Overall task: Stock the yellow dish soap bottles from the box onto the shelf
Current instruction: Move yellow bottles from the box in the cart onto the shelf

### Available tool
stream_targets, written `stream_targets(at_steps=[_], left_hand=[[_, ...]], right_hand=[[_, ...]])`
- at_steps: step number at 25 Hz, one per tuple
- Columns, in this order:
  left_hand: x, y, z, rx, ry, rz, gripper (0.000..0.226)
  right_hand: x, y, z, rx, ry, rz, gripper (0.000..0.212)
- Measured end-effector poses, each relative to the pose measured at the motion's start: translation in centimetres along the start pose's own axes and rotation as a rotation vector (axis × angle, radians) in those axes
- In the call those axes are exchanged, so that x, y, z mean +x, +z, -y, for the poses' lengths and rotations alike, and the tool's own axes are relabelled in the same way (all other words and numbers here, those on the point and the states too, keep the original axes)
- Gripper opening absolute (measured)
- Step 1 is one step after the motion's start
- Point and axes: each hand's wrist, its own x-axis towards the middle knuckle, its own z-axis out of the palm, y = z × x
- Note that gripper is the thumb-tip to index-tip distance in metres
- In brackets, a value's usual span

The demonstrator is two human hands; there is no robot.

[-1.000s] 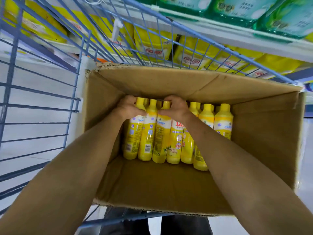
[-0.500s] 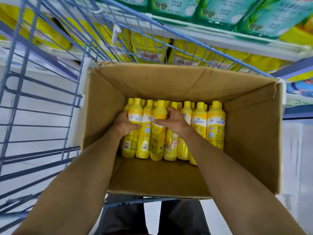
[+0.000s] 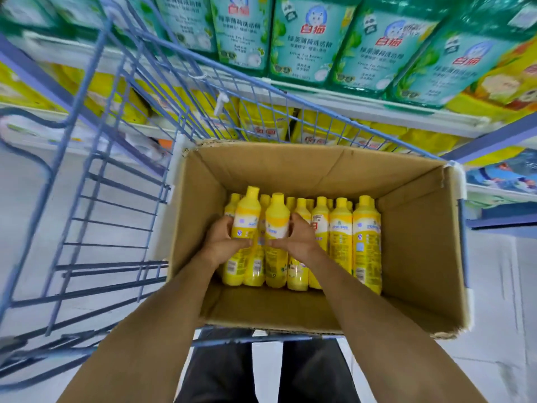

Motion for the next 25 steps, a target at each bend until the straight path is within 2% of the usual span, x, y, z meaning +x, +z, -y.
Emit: stream_targets(at_steps=[7,10,14,19,25], left_hand=[[-7.9,-2.7,-11.7,-0.140,0.234,0.098,0.067],[-11.9,-4.3,-17.7,-0.135,0.356,0.150,0.064],[-17.0,-6.3,-26.3,-0.119,0.536,0.160,0.075],[-22.4,-7.1,-35.5,-0.062,0.709,0.165,0.064],[-25.8,-6.3,-42.0,-0.060,0.841,0.158,0.058]], right_hand=[[-6.7,-7.0,10.5,0.097,-0.203,-0.061,0.070],[-11.5,-11.3,16.8,0.108,-0.297,-0.110,0.072],[-16.9,-16.4,24.4,0.111,-0.458,-0.175,0.072],[-22.6,-22.1,31.1,0.164,-0.595,-0.249,0.065],[-25.1,-27.7,35.0,0.186,-0.737,-0.266,0.066]])
